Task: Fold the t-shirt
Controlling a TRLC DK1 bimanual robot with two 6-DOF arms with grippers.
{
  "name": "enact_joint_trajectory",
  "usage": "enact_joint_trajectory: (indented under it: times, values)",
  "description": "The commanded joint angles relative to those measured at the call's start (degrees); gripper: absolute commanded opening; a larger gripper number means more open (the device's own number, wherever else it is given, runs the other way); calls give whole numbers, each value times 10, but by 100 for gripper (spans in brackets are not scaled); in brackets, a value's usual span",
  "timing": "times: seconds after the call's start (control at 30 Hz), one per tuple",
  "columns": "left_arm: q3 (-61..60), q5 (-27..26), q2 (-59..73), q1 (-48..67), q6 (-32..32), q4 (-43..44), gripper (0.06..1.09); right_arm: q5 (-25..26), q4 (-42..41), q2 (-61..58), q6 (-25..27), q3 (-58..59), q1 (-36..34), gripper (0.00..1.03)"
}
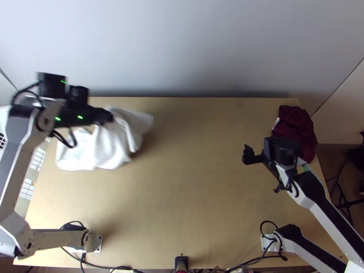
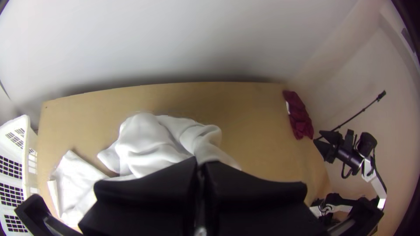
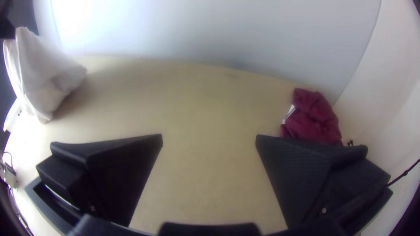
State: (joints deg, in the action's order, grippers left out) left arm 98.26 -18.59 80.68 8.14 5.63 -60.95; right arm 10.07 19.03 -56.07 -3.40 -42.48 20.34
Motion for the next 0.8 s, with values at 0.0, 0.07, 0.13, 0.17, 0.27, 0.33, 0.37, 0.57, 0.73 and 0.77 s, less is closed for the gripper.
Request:
enact_joint_trajectory:
  times: [0.0, 0.07, 0.13, 0.17, 0.27, 0.33, 0.37, 0.57, 0.73, 0.77]
  values:
    - [-40, 26, -11, 170, 80, 38, 9, -1, -5, 46, -2, 43, -43, 99]
    - [-42, 26, -3, 221, 107, 43, 9, -1, -5, 55, -2, 53, -52, 99]
    - [-57, 27, 3, 261, 120, 50, 9, -2, -5, 62, -8, 60, -62, 99]
    - [-68, 28, 3, 280, 129, 63, 9, -2, -5, 68, -12, 64, -64, 99]
    - [-77, 19, 8, 318, 162, 104, 9, -2, -5, 93, -17, 87, -72, 99]
    - [-75, -2, 18, 339, 179, 122, 9, -2, -5, 112, -21, 106, -72, 99]
    - [-71, -6, 25, 354, 184, 129, 9, -2, -4, 123, -21, 114, -72, 99]
    - [-63, -80, 45, 388, 256, 272, 9, -1, -1, 178, -25, 155, -82, 99]
    - [-44, -85, 102, 414, 294, 375, 9, -1, 15, 217, -41, 182, -91, 99]
    - [-40, -91, 118, 417, 306, 389, 9, -1, 22, 225, -42, 187, -94, 99]
